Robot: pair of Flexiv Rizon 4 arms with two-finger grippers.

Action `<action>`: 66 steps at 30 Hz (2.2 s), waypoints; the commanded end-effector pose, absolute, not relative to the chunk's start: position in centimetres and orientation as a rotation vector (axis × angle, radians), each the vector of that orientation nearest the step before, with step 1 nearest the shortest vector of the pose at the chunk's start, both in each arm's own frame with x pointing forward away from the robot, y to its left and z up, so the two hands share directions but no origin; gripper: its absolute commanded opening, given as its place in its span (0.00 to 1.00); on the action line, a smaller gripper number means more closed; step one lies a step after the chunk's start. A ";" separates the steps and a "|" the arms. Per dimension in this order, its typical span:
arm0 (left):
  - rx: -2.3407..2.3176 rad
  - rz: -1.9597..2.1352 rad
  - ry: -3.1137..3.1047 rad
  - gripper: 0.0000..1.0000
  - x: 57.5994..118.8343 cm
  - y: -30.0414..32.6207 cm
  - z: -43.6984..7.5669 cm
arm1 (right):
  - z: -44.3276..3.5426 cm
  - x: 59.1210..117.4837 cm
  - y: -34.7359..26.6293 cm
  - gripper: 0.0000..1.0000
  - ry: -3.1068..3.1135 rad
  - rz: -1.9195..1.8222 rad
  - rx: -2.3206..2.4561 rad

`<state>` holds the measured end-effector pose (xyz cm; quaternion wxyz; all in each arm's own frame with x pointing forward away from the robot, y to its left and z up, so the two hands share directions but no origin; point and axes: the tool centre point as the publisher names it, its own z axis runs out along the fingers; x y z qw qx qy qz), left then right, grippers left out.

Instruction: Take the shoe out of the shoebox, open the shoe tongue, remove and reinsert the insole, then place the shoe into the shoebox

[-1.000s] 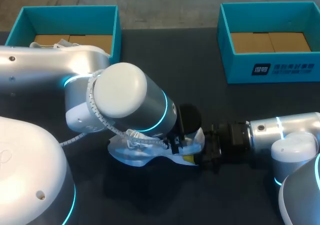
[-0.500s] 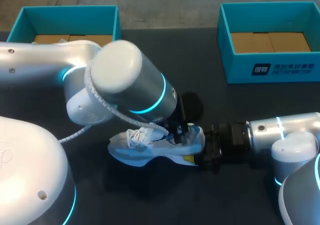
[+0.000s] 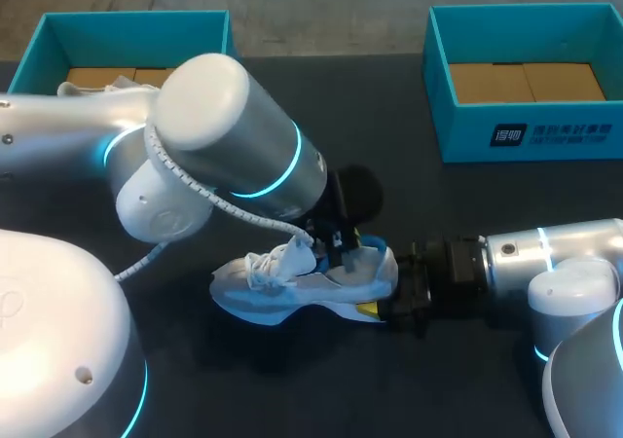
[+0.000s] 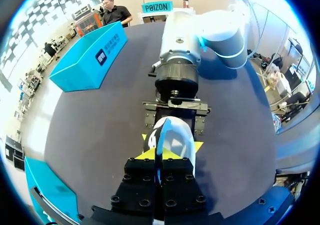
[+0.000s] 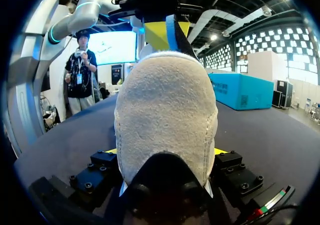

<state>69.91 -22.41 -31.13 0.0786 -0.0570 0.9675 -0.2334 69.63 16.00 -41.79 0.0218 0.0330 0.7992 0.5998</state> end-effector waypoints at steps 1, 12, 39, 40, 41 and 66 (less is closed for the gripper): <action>-0.171 -0.720 2.894 0.00 69.9 -21.6 -31.0 | -41.9 69.5 16.2 0.00 2.479 1.853 0.104; -0.156 -0.712 2.899 0.00 69.8 -22.8 -30.9 | -41.9 69.5 16.2 0.00 2.479 1.853 0.104; -0.134 -0.621 2.837 0.47 68.6 -23.3 -32.1 | -41.9 69.5 16.2 0.00 2.479 1.853 0.104; -0.138 -0.623 2.832 0.49 68.6 -23.2 -32.1 | -41.9 69.5 16.2 0.00 2.479 1.853 0.104; -0.139 -0.625 2.831 0.53 68.5 -23.1 -32.2 | -41.9 69.5 16.2 0.00 2.479 1.853 0.104; -0.243 -0.614 2.745 0.48 69.8 -23.0 -34.4 | -41.9 69.5 16.2 0.00 2.479 1.853 0.104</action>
